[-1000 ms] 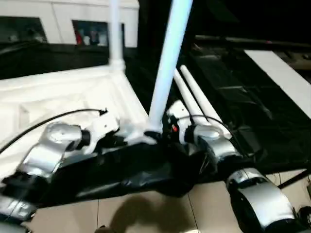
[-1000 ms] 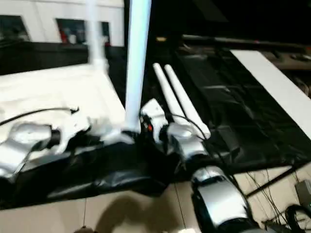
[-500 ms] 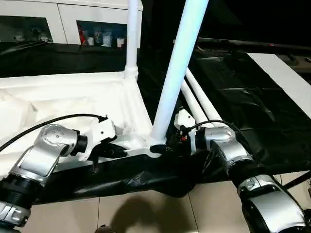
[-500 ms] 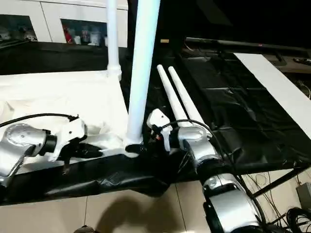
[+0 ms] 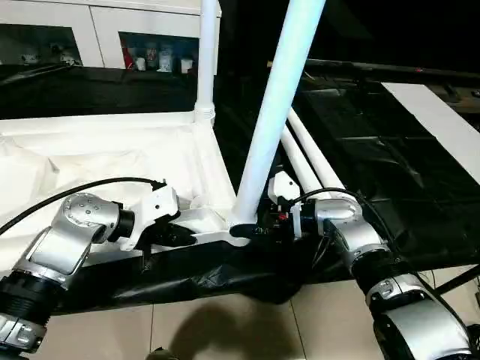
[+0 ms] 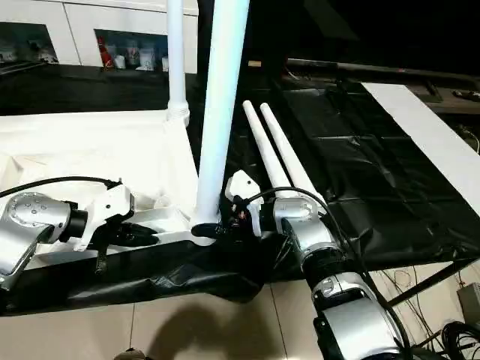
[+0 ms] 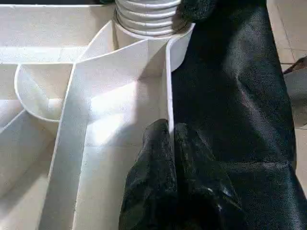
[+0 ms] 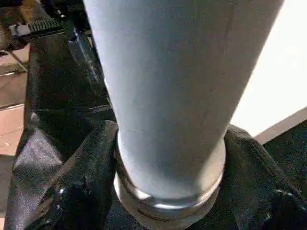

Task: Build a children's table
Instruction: Insert table leg to table base

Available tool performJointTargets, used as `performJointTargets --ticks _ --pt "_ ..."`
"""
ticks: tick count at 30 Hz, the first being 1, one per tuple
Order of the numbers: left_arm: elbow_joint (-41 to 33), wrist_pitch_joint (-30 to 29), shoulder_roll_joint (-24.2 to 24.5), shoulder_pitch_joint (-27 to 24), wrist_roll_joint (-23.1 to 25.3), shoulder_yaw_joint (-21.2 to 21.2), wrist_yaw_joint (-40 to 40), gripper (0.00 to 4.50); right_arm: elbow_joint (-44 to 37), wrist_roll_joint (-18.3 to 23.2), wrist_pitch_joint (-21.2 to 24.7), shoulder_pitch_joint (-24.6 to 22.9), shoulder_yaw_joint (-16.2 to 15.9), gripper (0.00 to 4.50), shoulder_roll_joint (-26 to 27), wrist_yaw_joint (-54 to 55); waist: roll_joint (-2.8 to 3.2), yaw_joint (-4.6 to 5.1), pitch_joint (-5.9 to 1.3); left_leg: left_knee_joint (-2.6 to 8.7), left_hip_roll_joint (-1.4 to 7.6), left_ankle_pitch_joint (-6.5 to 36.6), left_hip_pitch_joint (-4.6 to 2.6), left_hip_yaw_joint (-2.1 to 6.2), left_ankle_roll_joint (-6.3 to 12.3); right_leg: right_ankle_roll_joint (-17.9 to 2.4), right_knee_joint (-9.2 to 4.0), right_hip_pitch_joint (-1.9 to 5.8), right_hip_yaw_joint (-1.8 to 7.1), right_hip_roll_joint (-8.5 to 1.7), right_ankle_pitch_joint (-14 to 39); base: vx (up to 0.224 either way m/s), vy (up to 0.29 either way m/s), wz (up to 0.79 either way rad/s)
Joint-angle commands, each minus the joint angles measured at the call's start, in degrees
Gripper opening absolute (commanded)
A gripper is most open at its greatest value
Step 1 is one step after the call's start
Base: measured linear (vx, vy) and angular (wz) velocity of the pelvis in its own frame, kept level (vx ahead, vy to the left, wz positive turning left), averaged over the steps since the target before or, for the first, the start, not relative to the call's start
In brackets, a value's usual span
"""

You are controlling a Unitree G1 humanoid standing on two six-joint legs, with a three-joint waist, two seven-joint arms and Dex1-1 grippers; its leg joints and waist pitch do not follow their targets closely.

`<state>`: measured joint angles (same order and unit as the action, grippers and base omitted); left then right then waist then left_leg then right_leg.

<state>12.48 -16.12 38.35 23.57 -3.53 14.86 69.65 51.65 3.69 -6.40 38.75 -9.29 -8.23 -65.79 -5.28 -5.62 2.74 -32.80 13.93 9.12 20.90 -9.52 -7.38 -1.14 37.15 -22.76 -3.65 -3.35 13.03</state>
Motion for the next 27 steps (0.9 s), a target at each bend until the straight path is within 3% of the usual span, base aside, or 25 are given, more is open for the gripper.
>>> performJointTargets --ticks 1,4,5,7,9,12,13,17,20,21,27 --pt "1.3 0.7 -2.1 1.0 2.5 1.0 -4.6 0.00 4.0 -2.2 1.3 0.6 1.1 2.69 0.3 8.9 1.36 0.28 -3.55 3.14 -0.47 6.8 -0.84 -0.92 0.52 -13.1 -3.43 3.08 2.65 -3.41 -4.0 0.000 0.000 0.00" --pt "5.7 -2.5 -6.6 3.7 4.3 -0.6 -13.6 0.00 8.3 -2.5 2.5 1.7 3.3 2.68 3.2 22.1 1.35 0.43 -3.06 3.59 -0.42 11.9 -1.16 -0.83 -1.79 -11.3 -4.42 2.79 2.75 -3.69 6.3 0.000 0.000 0.00" --pt "6.8 -4.9 -8.4 4.6 4.9 -1.1 -17.1 0.00 9.9 -2.1 3.6 2.3 4.6 2.68 4.7 27.8 1.49 0.61 -2.71 3.75 -0.40 14.6 -1.58 -0.83 -2.77 -10.6 -4.86 2.34 2.86 -3.78 11.0 0.000 0.000 0.00" --pt "8.8 -9.4 -11.7 6.4 5.7 -2.2 -23.3 0.00 12.1 -1.2 5.2 3.4 6.6 2.68 7.1 36.2 1.42 0.89 -2.84 3.79 -0.39 17.0 -1.64 -0.60 -3.40 -9.2 -5.16 2.51 2.86 -3.99 16.1 0.000 0.000 0.00" --pt "10.4 -11.6 -14.2 7.9 6.1 -2.9 -27.3 0.00 13.8 -0.1 6.1 4.6 8.0 2.68 9.3 41.8 1.61 0.76 -3.00 3.72 -0.40 17.0 -1.94 -0.49 -3.57 -8.5 -5.29 2.15 2.85 -3.96 16.0 0.000 0.000 0.00" --pt "11.3 -13.0 -17.7 9.6 7.4 -2.0 -31.0 0.00 16.3 0.2 5.7 7.2 8.8 2.67 13.7 50.3 1.35 0.79 -3.23 3.65 -0.55 15.0 -1.31 -0.53 -2.82 -8.2 -5.09 2.37 2.84 -3.80 12.3 0.000 0.000 0.00" --pt "11.2 -13.0 -18.2 9.7 7.7 -1.6 -31.3 0.00 16.6 -0.3 5.4 7.6 8.3 2.67 14.4 51.2 1.38 0.75 -3.25 3.65 -0.56 14.4 -1.46 -0.51 -2.99 -8.2 -4.93 2.28 2.75 -3.72 11.5 0.000 0.000 0.00" --pt "11.6 -11.4 -18.9 9.8 9.4 0.1 -31.2 0.00 17.5 -1.6 3.5 8.9 6.8 2.67 16.4 49.6 1.10 0.61 -3.30 3.60 -0.60 12.9 -1.02 -0.60 -2.04 -7.7 -4.80 2.54 2.74 -3.68 8.9 0.000 0.000 0.00" --pt "11.2 -11.6 -18.6 9.6 9.8 0.4 -31.5 0.00 17.8 0.2 3.3 9.5 9.1 2.67 17.2 45.7 1.06 0.64 -3.23 3.62 -0.58 13.8 -1.10 -0.64 -1.77 -7.7 -4.90 2.47 2.73 -3.73 9.7 0.000 0.000 0.00" --pt "10.9 -11.7 -18.3 9.5 9.8 0.5 -31.4 0.00 17.8 1.1 3.3 9.6 9.9 3.23 17.3 43.7 1.08 0.64 -3.18 3.65 -0.56 14.2 -1.13 -0.62 -1.65 -7.6 -5.01 2.43 2.74 -3.76 10.4 0.000 0.000 0.00" --pt "8.9 -10.1 -15.6 8.1 9.3 0.6 -28.1 0.00 16.4 2.3 2.3 9.2 10.3 3.75 15.6 38.7 1.10 1.15 -3.19 3.80 -0.56 13.9 -0.63 -0.43 -1.35 -7.7 -5.00 2.72 2.63 -3.75 10.8 0.000 0.000 0.00"
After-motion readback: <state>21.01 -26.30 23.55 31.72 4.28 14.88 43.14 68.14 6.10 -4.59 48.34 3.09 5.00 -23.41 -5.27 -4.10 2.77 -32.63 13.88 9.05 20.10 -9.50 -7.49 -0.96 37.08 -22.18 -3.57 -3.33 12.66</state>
